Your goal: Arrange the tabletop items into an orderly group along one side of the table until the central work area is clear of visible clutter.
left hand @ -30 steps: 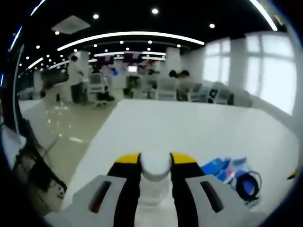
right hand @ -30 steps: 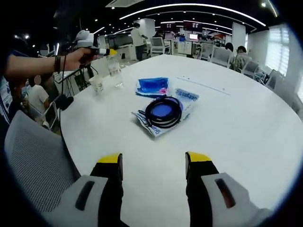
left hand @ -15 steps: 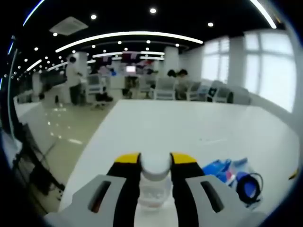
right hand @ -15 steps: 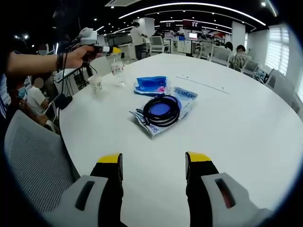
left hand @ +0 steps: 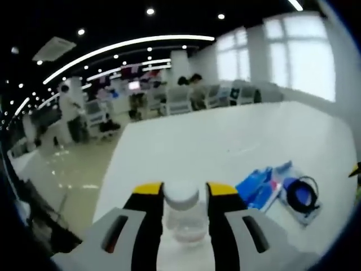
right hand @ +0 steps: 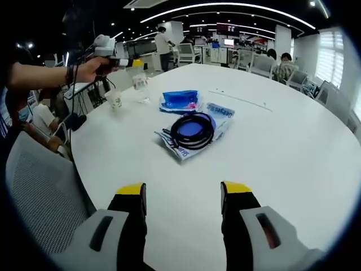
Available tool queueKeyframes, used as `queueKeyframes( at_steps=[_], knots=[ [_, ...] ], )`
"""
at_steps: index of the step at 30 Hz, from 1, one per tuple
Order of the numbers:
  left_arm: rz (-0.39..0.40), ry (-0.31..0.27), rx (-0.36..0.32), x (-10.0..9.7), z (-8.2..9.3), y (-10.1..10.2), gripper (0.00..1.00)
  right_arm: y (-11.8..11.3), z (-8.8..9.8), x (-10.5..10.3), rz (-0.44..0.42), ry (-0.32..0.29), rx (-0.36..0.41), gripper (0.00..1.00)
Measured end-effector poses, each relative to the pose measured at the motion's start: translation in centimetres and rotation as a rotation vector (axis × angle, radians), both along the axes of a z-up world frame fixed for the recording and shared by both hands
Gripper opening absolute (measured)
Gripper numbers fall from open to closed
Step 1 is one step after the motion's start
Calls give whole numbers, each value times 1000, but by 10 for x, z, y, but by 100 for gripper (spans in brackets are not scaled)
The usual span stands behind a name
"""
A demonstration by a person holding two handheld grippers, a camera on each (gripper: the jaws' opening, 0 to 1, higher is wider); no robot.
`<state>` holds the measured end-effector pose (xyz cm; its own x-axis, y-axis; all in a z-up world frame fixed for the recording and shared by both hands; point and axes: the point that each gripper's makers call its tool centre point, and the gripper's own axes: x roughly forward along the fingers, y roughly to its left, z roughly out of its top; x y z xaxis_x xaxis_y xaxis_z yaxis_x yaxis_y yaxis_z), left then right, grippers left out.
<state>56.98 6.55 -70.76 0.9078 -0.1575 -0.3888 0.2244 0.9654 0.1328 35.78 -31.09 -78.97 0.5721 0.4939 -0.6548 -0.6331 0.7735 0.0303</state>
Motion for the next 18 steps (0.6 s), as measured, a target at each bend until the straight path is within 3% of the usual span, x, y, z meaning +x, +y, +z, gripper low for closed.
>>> queueKeyframes(
  at_steps=[3,6,10,18],
  knots=[
    [-4,3,2,2,1,4,22,1,3,-1,6,-6,-5,53],
    [-2,17,-53,4,0,4,21,1,5,0,4,-12,-6,53],
    [76,19,-98,4,-1,10,20,4,6,2,-1,-16,-5,53],
    [222,16,-65,2,-2,12,20,3,6,0,-10,-16,-10,51]
  ],
)
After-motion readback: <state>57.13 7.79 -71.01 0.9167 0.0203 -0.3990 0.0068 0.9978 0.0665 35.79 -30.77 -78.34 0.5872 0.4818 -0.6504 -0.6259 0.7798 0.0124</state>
